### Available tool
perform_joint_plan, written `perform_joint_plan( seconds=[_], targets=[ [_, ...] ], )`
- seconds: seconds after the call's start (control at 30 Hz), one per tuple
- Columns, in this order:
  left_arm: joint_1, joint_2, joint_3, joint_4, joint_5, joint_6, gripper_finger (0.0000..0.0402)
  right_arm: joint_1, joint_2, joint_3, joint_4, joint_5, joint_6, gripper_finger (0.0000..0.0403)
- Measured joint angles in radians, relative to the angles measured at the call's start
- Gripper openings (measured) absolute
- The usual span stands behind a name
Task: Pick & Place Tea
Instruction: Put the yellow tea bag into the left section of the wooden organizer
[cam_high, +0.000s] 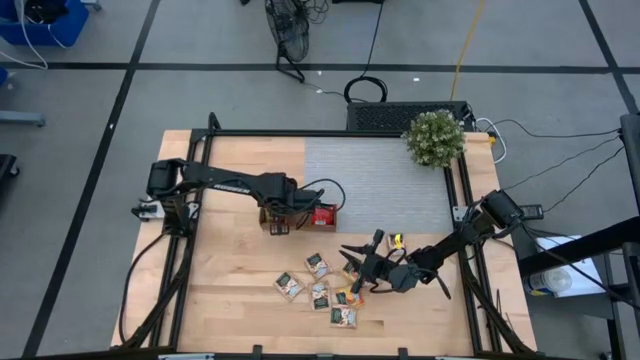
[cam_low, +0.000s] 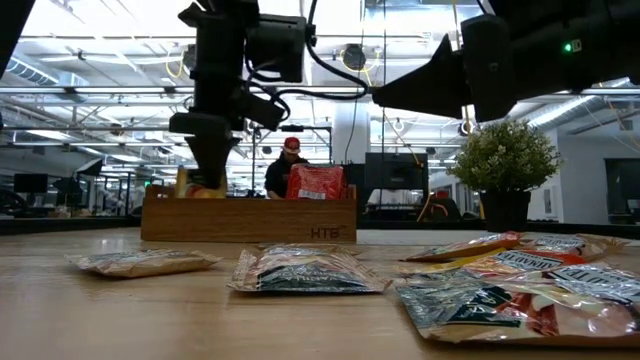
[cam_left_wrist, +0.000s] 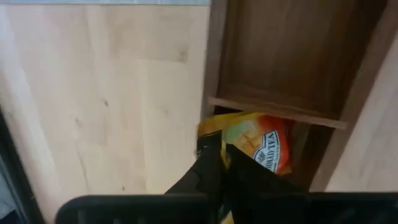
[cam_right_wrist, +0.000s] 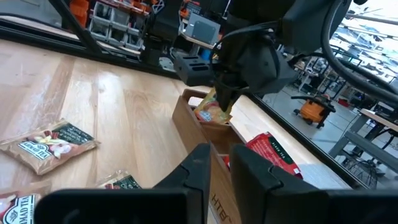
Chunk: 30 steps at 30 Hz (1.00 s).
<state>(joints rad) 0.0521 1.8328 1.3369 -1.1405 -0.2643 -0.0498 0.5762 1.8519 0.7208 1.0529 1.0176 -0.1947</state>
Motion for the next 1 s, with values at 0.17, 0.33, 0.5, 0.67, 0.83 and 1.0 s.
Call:
perform_joint_plan(
  seconds=[0.17,0.33,0.5,0.67,0.83,1.0],
  targets=[
    [0.000,0.000,0.000,-0.002,-0.007,-0.027,0.0054,0.000,0.000,0.000,-0.001,0.000,0.000,0.0045],
    [-0.001,0.000,0.000,-0.033,-0.060,-0.049,0.0085,-0.001,0.000,0.000,0.000,0.001,-0.002,0.0045],
    [-0.001,0.000,0.004,-0.035,-0.126,-0.083,0.0106,-0.001,0.000,0.000,-0.021,0.001,-0.010,0.0046],
    [-0.019,0.000,0.017,-0.033,-0.051,-0.164,0.0119,0.001,0.000,0.000,-0.050,0.001,-0.073,0.0046],
    [-0.051,0.000,0.017,-0.042,-0.025,-0.129,0.0120,-0.019,0.000,-0.006,-0.056,0.000,-0.126,0.0046],
    [-0.088,-0.022,0.054,-0.180,-0.026,-0.150,0.0120,-0.056,0.000,-0.082,-0.058,0.072,-0.135,0.0046]
  ],
)
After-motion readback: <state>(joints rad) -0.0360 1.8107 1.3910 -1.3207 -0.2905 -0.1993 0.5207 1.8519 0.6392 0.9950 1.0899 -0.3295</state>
